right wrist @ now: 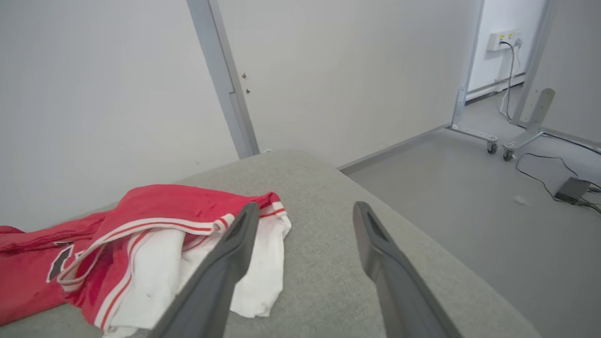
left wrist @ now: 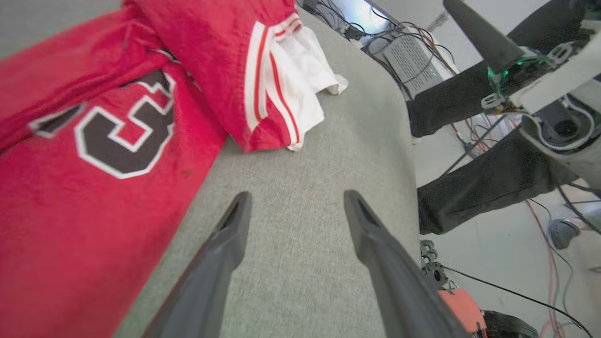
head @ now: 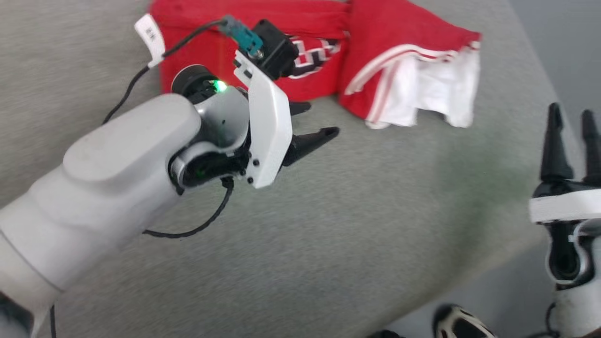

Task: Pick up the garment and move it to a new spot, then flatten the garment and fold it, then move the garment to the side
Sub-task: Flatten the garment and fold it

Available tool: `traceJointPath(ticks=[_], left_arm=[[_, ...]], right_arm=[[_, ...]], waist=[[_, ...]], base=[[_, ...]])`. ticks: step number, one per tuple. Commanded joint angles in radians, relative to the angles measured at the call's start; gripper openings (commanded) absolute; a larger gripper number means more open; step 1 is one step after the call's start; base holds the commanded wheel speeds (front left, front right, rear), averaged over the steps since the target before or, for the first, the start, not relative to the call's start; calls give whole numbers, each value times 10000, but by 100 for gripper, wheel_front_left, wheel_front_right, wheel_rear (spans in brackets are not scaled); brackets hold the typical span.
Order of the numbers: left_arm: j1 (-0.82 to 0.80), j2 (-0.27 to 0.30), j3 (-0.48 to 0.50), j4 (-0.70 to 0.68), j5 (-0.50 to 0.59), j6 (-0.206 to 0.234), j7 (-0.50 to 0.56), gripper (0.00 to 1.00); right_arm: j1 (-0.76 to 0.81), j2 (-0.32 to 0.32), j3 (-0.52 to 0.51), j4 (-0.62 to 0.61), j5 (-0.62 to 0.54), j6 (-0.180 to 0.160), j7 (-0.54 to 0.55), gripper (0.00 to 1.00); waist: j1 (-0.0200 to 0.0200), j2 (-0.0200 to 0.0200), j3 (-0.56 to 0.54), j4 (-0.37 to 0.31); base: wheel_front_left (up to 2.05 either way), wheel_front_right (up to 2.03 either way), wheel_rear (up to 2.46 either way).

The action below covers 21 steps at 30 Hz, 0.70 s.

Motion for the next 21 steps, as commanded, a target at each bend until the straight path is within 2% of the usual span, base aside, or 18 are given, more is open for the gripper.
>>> traceJointPath(ticks=[1, 4, 7, 21], left_arm=[[-175, -67, -96, 194, -92, -16, 276, 100], [-502, -165, -247, 886, -135, -16, 1029, 100], [-816, -503, -335, 1429, 24, -16, 1384, 100], [-1566, -1999, -421, 3498, 1471, -16, 1112, 100]], right_arm=[[70, 110, 97, -65, 5, 1, -77, 100], [169, 337, 349, -2, -37, 1, -106, 100], [282, 473, 369, -78, -28, 1, -142, 100], [934, 976, 295, -885, -361, 1, -150, 100]], waist=[[0, 0, 414, -796], [0, 0, 580, -1255], [0, 0, 733, -1380], [0, 0, 949, -1425]], base=[[0, 0, 0], [0, 0, 0], [0, 0, 0], [0, 0, 0]])
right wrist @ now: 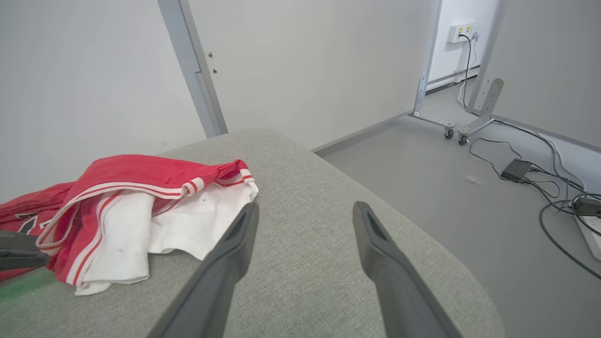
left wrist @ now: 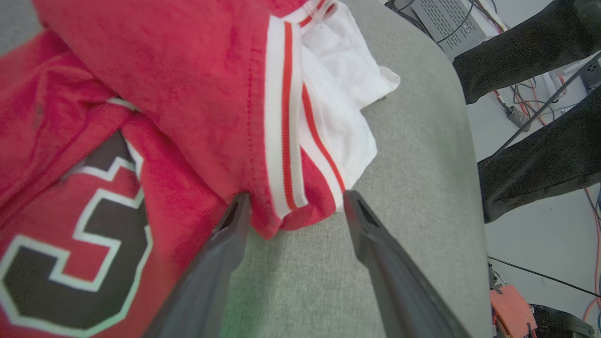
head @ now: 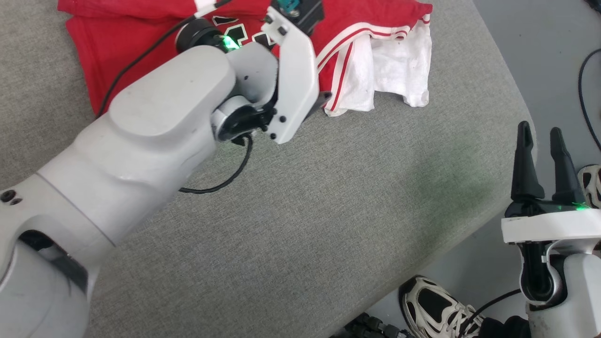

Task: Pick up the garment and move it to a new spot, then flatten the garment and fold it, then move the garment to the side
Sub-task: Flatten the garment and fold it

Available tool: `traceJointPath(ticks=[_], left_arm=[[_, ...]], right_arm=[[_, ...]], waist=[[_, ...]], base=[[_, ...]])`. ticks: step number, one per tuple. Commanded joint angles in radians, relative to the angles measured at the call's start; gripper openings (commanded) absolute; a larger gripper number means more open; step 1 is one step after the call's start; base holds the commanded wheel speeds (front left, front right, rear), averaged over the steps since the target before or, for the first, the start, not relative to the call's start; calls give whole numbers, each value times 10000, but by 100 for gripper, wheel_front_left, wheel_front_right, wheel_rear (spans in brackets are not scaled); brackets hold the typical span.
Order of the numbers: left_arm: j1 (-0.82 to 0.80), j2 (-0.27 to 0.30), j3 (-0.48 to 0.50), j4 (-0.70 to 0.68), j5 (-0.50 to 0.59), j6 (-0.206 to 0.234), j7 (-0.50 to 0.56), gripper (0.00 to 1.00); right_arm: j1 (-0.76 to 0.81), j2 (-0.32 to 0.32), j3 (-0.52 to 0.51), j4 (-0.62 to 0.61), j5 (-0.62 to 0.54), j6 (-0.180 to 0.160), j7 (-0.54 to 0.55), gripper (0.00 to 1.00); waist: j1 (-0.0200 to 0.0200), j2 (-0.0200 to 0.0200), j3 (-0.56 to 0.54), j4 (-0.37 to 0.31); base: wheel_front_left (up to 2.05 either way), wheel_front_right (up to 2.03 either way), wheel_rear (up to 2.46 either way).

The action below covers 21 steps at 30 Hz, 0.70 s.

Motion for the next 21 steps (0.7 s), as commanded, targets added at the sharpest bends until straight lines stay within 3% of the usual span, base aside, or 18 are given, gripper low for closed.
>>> traceJointPath(ticks=[1, 4, 5, 6, 8, 16, 21], left_arm=[[-107, -92, 0, 95, 193, -16, -78, 100], [-158, -192, 0, 424, 608, -16, -383, 100], [-197, -246, 0, 596, 665, -16, -606, 89], [-263, -310, -1, 777, 801, -16, -849, 69], [-274, -407, -6, 1040, 905, -16, -1087, 0], [-398, -158, -1, 844, 525, -16, -802, 0], [-821, 712, 4, -33, -84, -16, -990, 0]], right_arm=[[133, 67, 46, -90, -52, 1, -47, 100], [150, 140, 90, -257, -82, 1, -47, 100], [140, 160, 108, -287, -85, 1, -48, 100], [148, 187, 123, -323, -91, 1, -48, 100], [158, 230, 165, -401, -104, 1, -48, 100], [-21, 283, 346, -469, -212, 1, -47, 100], [-351, 105, 662, -198, -257, 1, -36, 100]], waist=[[0, -1, 20, 1], [0, -1, 115, -1], [0, -1, 147, -1], [0, -1, 178, -3], [0, -1, 229, -6], [0, -1, 198, 3], [0, -1, -212, 47]], base=[[0, 0, 0], [0, 0, 0], [0, 0, 0], [0, 0, 0], [0, 0, 0], [0, 0, 0], [0, 0, 0]])
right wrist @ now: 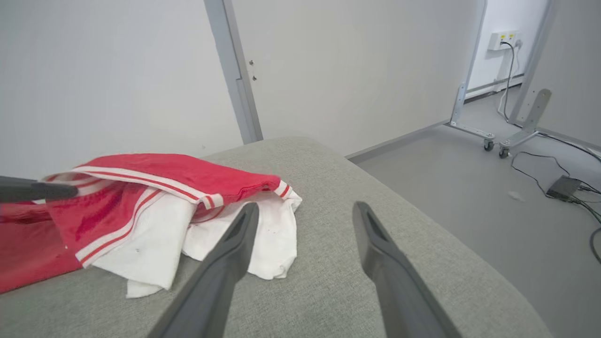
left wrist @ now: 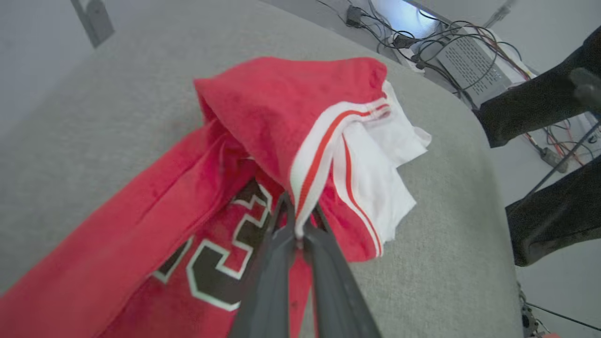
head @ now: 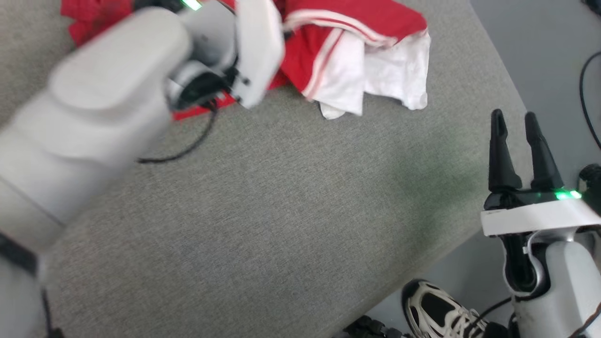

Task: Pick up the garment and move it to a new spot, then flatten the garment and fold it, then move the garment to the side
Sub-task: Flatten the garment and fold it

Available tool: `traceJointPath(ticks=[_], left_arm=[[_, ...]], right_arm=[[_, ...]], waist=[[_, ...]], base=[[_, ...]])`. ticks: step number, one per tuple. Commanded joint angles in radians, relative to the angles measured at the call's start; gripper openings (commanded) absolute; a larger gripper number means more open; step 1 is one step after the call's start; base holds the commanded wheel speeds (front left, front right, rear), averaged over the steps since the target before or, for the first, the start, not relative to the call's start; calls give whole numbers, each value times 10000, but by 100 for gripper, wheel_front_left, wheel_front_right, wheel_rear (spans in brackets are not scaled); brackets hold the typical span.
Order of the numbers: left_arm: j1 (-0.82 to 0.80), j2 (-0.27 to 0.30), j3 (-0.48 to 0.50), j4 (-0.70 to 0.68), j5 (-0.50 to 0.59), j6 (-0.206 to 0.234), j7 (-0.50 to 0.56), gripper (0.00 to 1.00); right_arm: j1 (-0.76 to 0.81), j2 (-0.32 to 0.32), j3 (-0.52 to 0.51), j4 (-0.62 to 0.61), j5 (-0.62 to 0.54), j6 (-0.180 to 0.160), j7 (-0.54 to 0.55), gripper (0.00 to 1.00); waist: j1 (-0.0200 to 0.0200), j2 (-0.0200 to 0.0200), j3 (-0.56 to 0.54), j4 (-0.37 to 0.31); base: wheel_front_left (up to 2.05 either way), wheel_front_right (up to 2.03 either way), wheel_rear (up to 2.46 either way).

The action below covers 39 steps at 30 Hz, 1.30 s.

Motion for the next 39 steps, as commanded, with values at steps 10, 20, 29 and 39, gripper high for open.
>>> traceJointPath(ticks=[10, 20, 29, 39], left_arm=[[-1252, 1856, 11, -2072, 28, -16, -1085, 0], [227, 4825, 17, -5498, 3234, 1, -1252, 0], [3419, 5991, 15, -5423, 3340, 2, -2782, 0], [4860, 5369, -8, -5026, 2634, 2, -3191, 44]], right_arm=[[-322, -715, -234, -163, -276, 1, 394, 100], [-99, -934, -710, -1073, -588, 1, 1291, 100], [8, -1004, -937, -1470, -669, 1, 1768, 100], [2, -1318, -482, -1493, -854, 1, 2530, 100]], waist=[[0, 0, -1076, 1769], [0, 0, -1378, 3050], [0, 0, -1237, 3295], [0, 0, -1183, 3448]], base=[[0, 0, 0], [0, 0, 0], [0, 0, 0], [0, 0, 0]])
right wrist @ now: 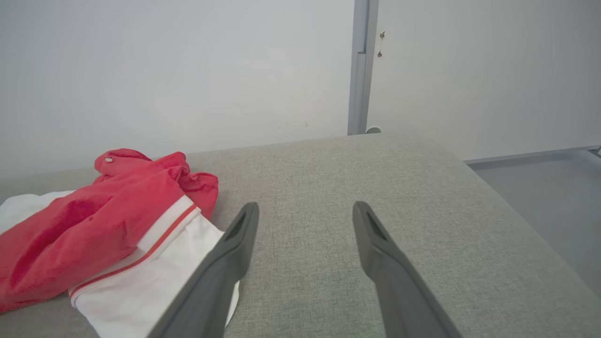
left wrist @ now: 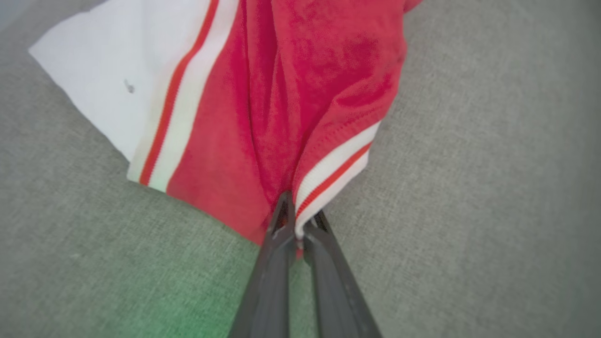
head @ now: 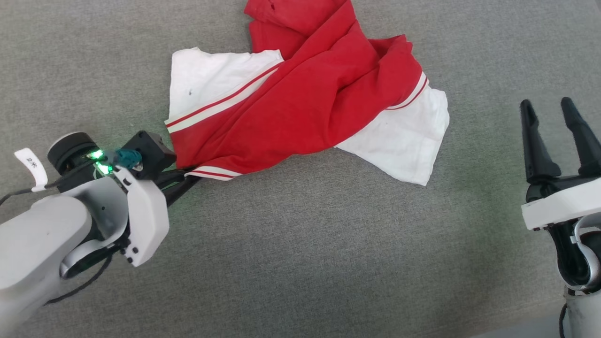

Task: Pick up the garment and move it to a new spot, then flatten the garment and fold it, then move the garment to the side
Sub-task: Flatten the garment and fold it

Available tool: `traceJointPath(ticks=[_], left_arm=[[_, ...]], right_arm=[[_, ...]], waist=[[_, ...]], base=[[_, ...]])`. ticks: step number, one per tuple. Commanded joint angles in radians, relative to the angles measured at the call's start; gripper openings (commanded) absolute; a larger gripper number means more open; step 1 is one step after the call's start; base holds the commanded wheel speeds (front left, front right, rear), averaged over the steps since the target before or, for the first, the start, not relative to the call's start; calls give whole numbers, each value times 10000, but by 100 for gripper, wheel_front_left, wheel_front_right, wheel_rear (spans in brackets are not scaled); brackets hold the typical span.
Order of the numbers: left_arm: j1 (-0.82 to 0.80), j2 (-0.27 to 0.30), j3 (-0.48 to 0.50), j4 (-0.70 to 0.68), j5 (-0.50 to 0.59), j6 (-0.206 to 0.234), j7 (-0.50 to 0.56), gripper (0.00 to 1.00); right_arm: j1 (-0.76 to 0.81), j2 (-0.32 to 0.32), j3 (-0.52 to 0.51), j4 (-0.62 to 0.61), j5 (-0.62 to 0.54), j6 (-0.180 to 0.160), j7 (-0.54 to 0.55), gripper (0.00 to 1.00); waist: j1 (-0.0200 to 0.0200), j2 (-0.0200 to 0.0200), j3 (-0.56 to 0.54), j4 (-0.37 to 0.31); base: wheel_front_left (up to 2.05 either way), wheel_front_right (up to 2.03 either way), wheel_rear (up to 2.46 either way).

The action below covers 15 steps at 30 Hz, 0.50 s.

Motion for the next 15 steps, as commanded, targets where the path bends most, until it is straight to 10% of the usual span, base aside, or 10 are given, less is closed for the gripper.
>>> traceJointPath(ticks=[1, 2, 15], left_arm=[[143, -117, -31, 56, -232, 25, -54, 64], [82, -104, -30, 107, -378, 25, -101, 100], [-2802, 509, 361, -99, -2952, 27, 1463, 100]], right_arm=[[-33, -67, 43, -16, -77, 1, 79, 100], [-65, -142, 115, -18, -119, 1, 168, 100], [-155, -106, 544, -269, -132, 1, 479, 100]], waist=[[0, 0, -17, 24], [0, 0, -27, 43], [0, 0, 355, -101]], base=[[0, 0, 0], [0, 0, 0], [0, 0, 0]])
